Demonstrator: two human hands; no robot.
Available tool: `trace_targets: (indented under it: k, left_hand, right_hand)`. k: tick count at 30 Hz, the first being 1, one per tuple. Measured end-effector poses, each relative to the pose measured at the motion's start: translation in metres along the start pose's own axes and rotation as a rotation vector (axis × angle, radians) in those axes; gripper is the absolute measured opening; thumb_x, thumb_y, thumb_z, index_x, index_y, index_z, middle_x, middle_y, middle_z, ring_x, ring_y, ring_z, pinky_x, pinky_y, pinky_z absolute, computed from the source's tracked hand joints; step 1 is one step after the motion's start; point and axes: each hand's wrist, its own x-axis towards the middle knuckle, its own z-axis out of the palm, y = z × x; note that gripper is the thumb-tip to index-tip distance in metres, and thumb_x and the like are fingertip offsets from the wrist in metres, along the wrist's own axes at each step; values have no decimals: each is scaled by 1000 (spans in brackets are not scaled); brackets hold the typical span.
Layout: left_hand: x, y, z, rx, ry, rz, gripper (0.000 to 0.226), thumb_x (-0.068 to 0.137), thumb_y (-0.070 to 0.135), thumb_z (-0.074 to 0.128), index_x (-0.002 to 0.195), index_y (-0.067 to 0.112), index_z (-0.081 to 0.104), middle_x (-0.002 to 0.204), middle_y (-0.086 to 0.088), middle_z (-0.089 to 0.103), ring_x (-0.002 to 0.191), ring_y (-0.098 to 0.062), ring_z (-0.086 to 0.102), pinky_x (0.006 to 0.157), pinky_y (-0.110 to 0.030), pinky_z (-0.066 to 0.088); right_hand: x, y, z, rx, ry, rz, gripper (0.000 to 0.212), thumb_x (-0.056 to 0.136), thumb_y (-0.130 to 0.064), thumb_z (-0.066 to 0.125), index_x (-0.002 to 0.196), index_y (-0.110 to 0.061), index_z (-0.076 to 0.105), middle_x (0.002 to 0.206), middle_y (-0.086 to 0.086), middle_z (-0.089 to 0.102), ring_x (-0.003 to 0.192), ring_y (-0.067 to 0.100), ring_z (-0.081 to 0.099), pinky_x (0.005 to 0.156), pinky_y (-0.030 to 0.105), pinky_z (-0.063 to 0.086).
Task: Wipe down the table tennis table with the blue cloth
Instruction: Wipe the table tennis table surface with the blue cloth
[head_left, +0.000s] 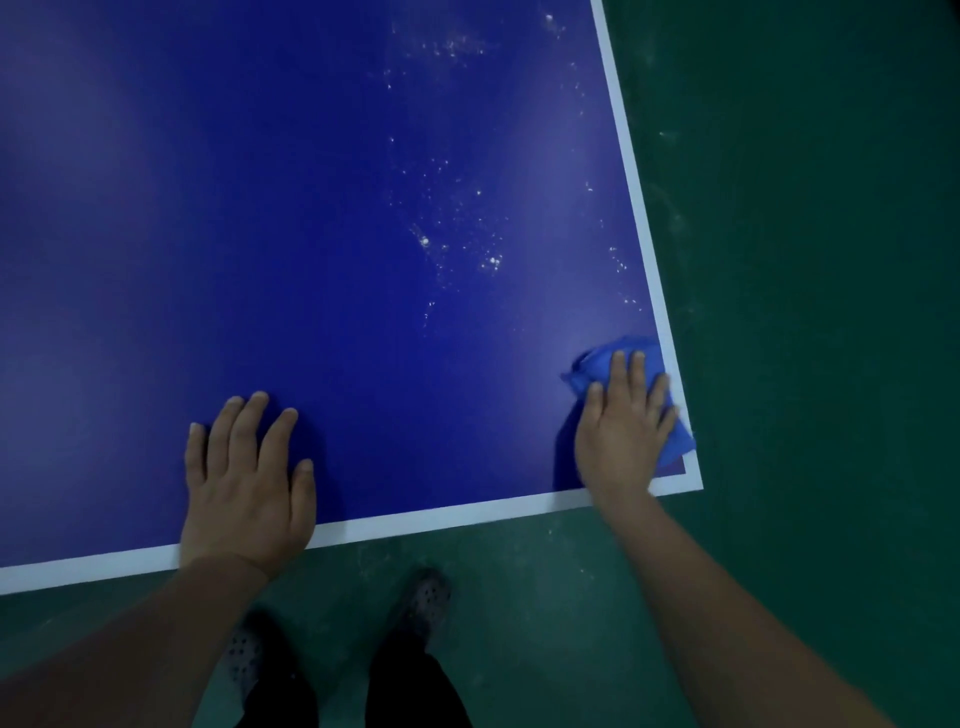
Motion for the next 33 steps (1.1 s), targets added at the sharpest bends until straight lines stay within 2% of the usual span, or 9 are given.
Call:
trace_targets:
  k: [5,13,15,18,21,23,26,30,33]
  left_hand:
    - [0,2,0,16,-1,-7,60,96,39,28,141,6,49,156,-17,33,149,-35,23,123,-56,8]
    - [1,0,1,-6,56,-2,57,97,37,30,137,4,54,152,-19,41,146,-36,30,123,-54,10]
    - [2,0,1,1,43,-7,57,96,37,30,138,5,53,152,-18,40,146,-37,29,123,-54,10]
    - [2,-1,2,18,12,-7,58,96,38,30,139,6,51,154,-18,38,147,-36,27,122,-56,10]
    - [1,0,2,24,-6,-5,59,96,37,30,140,5,51,154,-18,37,148,-36,25,122,-58,10]
    - [1,-2,2,28,-7,-8,59,96,37,30,141,4,51,154,-19,37,148,-37,25,122,-59,11]
    - [-1,-5,2,30,-4,-13,60,96,38,29,141,4,50,155,-19,35,149,-37,23,122,-58,9]
    - [-2,-4,3,26,-2,-3,61,97,39,28,141,3,51,155,-20,35,149,-37,23,122,-58,9]
    - [0,-2,4,22,-1,-15,61,97,39,28,140,3,52,154,-20,36,149,-37,23,123,-57,7]
  right_hand:
    - [-76,-85,23,-71,-74,-389,56,100,-44,29,150,-23,43,160,2,36,148,37,30,118,59,21]
    - [-66,-231,42,25,-137,-720,54,103,-40,26,155,-26,31,165,-1,24,153,30,12,123,55,9]
    - [-28,-220,41,-12,-100,-717,57,99,-38,25,153,-25,37,162,0,32,150,33,23,120,58,15]
    - [60,-157,28,-78,24,-450,56,99,-33,28,152,-22,40,159,2,37,146,38,32,114,61,23]
    - [139,-88,-1,-15,-4,-152,53,106,-35,29,157,-22,29,165,1,23,152,34,17,120,60,13]
    - [156,-76,-8,21,-4,-85,54,107,-38,27,159,-23,24,167,1,18,153,33,11,120,60,9]
    - [116,-91,2,-13,49,-136,54,106,-37,29,157,-21,28,165,3,23,151,36,17,120,60,14]
    - [19,-95,17,-100,-31,-608,52,103,-37,27,152,-22,39,161,2,33,149,36,25,118,58,18]
    - [71,-83,9,-86,-27,-652,53,101,-35,30,150,-20,43,159,3,37,147,37,30,116,61,23]
